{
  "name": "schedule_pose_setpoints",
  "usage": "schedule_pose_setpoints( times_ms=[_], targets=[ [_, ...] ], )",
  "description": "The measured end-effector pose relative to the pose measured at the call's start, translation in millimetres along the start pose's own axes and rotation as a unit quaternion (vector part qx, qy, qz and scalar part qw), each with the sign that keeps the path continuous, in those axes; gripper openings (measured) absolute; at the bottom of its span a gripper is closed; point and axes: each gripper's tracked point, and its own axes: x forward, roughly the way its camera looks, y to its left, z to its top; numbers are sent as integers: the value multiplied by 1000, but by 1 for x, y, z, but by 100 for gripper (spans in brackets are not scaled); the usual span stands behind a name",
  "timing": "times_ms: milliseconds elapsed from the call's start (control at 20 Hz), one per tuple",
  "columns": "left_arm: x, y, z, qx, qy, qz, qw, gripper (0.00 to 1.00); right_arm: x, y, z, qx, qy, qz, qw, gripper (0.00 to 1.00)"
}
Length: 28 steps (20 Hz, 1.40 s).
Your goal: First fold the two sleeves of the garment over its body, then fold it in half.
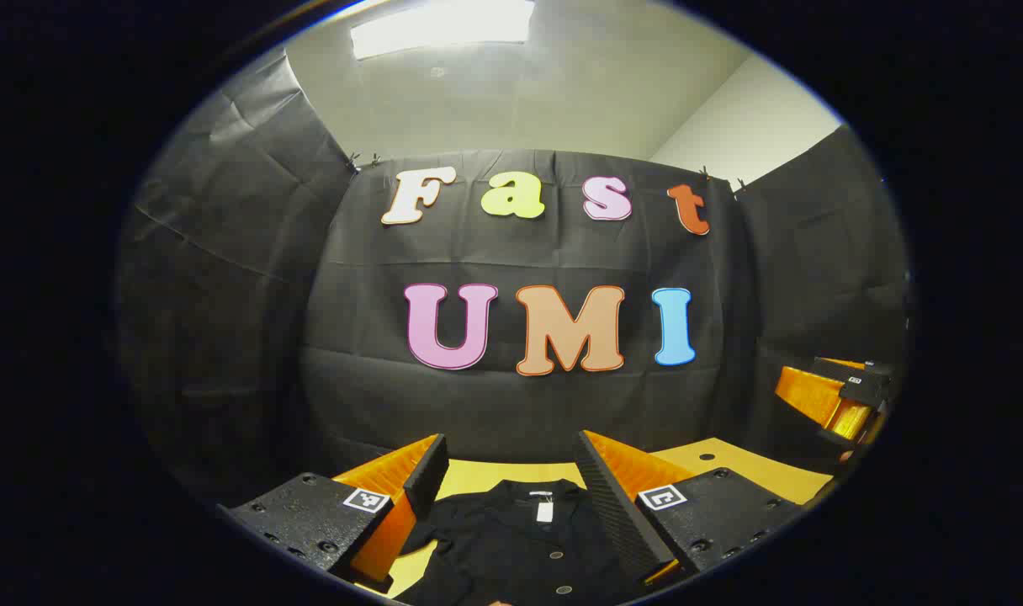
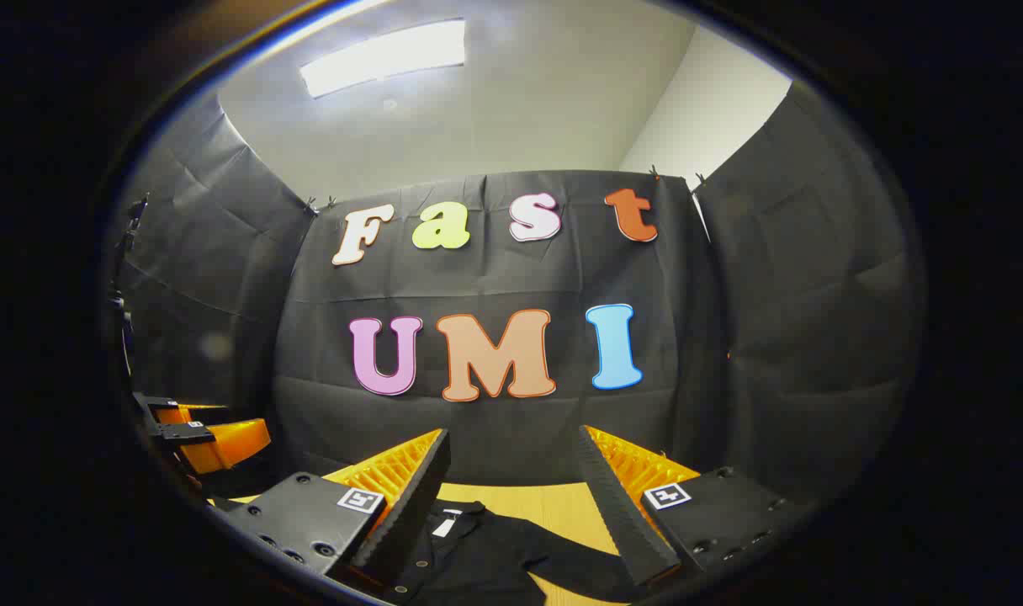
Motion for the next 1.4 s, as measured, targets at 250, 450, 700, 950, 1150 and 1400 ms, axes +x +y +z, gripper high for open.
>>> schedule_pose_setpoints(
  times_ms=[250,450,700,950,1150,1400],
  targets=[
    [2,12,6,8,-4,9,1000,94,3,6,1,0,0,2,1000,96],
    [2,21,15,11,-17,17,1000,94,7,23,8,-17,-9,19,1000,97],
    [2,32,12,14,-15,25,999,93,7,34,8,-27,-11,25,999,94],
    [4,41,9,23,-11,33,999,92,6,32,2,-22,-1,19,1000,95],
    [4,45,16,28,-22,39,999,94,5,31,0,-21,0,15,1000,95],
    [2,47,10,26,-17,35,999,91,4,33,0,-24,2,15,1000,95]
  ],
)
